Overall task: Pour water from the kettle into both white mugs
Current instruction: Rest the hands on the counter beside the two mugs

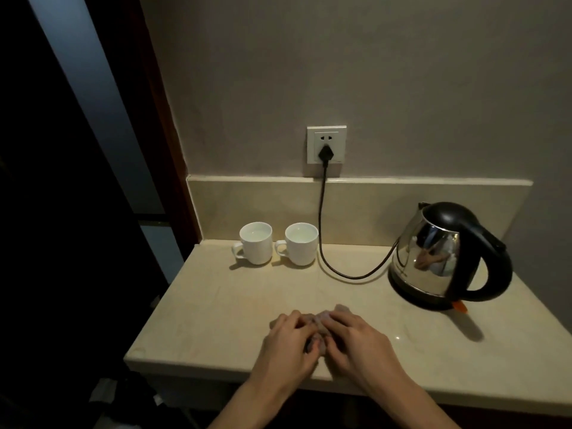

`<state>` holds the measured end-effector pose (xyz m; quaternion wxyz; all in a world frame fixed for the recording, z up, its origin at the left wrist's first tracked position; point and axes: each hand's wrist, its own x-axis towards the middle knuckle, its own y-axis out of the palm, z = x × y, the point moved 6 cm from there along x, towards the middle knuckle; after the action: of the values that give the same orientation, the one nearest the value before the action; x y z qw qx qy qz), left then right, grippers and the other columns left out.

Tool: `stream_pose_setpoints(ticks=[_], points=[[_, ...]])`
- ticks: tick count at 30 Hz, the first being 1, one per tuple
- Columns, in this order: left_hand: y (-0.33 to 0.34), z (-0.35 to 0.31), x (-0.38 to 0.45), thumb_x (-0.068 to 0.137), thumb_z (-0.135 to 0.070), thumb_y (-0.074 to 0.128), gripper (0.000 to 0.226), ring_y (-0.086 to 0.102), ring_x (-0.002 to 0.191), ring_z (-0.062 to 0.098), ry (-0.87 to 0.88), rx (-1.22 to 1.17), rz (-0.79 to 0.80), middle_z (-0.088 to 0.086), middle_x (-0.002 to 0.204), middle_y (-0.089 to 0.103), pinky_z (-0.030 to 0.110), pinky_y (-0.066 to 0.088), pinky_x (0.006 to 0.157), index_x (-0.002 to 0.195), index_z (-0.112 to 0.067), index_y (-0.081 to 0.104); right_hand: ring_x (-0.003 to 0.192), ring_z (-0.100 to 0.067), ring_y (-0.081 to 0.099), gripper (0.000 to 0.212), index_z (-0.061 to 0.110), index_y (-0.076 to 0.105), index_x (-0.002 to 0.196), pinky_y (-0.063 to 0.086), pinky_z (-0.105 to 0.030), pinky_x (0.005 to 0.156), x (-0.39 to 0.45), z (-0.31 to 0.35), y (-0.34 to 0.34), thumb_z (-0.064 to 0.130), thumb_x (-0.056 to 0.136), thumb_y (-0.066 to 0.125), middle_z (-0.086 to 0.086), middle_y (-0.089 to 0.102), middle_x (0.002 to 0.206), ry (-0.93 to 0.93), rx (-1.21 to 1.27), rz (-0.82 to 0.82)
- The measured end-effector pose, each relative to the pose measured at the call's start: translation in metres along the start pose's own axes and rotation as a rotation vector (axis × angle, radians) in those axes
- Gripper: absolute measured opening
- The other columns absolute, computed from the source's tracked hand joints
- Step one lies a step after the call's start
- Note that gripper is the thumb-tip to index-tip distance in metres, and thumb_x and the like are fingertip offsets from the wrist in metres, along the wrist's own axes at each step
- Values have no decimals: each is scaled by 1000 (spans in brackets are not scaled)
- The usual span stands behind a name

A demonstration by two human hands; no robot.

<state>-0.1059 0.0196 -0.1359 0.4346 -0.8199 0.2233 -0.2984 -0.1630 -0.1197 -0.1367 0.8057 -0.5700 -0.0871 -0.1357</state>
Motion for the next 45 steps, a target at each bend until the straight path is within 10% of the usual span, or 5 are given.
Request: stream_pose_setpoints(ticks=[11, 21, 32, 45], points=[[59, -65, 99, 101, -36, 51, 32, 54, 104, 17, 101, -27, 103, -2, 110, 56, 35, 51, 88, 124, -27, 71, 112, -6, 59, 35, 39, 63, 130, 53, -24, 79, 12, -99, -38, 43, 99, 48, 16, 62, 127, 246, -90, -70], [12, 28, 106, 99, -35, 54, 24, 56, 96, 18, -70, 57, 55, -3, 99, 55, 42, 56, 81, 112, -31, 74, 108, -22, 59, 30, 29, 67, 117, 49, -34, 78, 89, -22, 7, 34, 98, 44, 2, 67, 116, 164, -19, -13], [-29, 51, 18, 95, -38, 62, 21, 49, 95, 1, -125, 10, -38, -24, 100, 51, 17, 48, 80, 113, -36, 73, 113, -10, 53, 38, 31, 59, 129, 56, -29, 79, 51, 38, 26, 41, 97, 40, 7, 57, 122, -75, 59, 37], [51, -62, 79, 97, -36, 51, 29, 50, 103, 15, 78, -58, 78, -8, 108, 59, 29, 46, 81, 114, -29, 73, 124, -11, 55, 40, 38, 58, 134, 56, -33, 86, -2, -89, -28, 45, 97, 46, 13, 56, 136, 228, -90, -42]])
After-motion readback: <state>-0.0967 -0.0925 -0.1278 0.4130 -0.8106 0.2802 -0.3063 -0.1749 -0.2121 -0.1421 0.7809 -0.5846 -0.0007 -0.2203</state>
